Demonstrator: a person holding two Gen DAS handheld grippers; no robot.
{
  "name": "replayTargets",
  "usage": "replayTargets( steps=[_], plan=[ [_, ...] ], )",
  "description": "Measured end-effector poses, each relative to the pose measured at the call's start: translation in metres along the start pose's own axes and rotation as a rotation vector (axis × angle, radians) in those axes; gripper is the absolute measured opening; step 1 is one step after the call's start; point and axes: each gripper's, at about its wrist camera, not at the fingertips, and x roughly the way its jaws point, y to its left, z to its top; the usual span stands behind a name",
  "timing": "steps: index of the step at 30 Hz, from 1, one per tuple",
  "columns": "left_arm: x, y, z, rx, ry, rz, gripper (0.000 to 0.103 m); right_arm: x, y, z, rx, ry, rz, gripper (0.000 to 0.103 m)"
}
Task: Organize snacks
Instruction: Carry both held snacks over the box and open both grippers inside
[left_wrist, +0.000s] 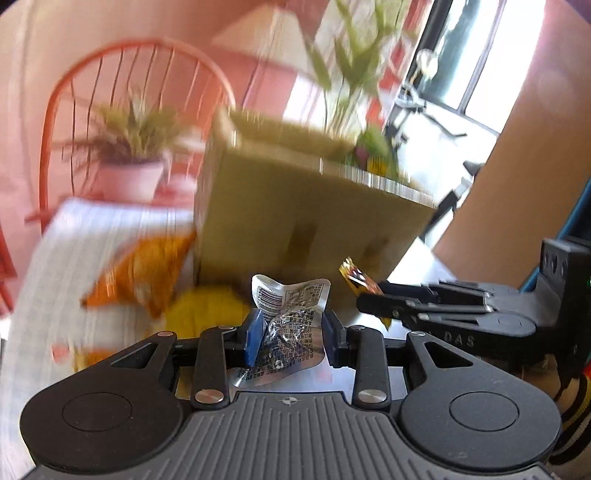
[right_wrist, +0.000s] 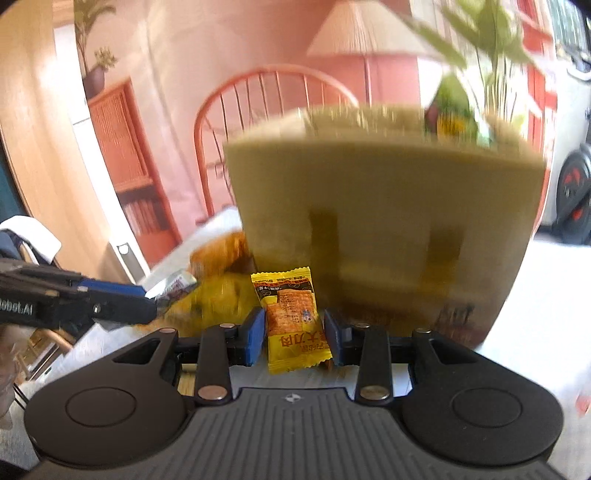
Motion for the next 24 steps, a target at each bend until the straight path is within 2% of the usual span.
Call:
replayTargets(
  steps=[7,10,13,17,24],
  plan=[
    [-0.002,-0.015,0.065,0.044,-0.132,0.003,0.037,-0.017,-0.003,0.053,-0.061,-0.128,-0.032,0.038],
    [0.007,-0.022,0.095,0.06,-0.161,0.009,0.037,-0.02,-0.005,0.078,-0.091,-0.173,-0.047,0.038],
    [0.024,-0.024,0.124,0.067,-0.167,0.033,0.037,-0.015,-0.009,0.1,-0.119,-0.192,-0.08,0.038],
    [0.054,-0.023,0.153,0.06,-0.143,0.058,0.037,0.003,-0.023,0.129,-0.097,-0.178,-0.109,0.038],
    [0.098,-0.017,0.173,0.082,-0.075,0.115,0.037,0.041,-0.044,0.146,-0.066,-0.11,-0.138,0.038]
  ],
)
